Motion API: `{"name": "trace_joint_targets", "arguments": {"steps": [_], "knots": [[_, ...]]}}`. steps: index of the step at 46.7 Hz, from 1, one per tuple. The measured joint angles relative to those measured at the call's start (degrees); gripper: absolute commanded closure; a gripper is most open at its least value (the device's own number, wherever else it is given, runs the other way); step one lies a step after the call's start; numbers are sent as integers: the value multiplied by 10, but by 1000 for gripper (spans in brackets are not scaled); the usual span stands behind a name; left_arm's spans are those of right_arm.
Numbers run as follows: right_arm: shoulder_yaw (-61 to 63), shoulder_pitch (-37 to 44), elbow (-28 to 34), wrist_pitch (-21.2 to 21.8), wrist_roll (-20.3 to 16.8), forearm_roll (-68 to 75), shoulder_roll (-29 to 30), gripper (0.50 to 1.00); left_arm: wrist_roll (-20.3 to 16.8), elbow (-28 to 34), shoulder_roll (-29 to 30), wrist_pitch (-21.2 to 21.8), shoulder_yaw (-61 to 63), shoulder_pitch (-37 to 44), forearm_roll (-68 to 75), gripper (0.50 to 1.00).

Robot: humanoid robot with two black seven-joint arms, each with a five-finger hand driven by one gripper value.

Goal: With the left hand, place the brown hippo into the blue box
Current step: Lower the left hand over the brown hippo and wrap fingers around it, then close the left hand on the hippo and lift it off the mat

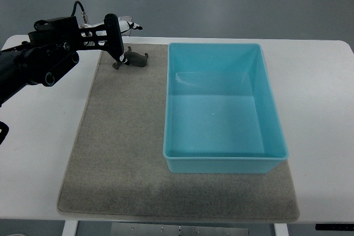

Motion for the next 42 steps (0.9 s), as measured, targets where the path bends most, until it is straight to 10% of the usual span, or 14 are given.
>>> {"name": "trace_joint_targets", "arguments": {"steps": [42], "knots": [[0,0,0,0,0,0,0,564,0,-5,-8,-2,2,16,2,729]]}}
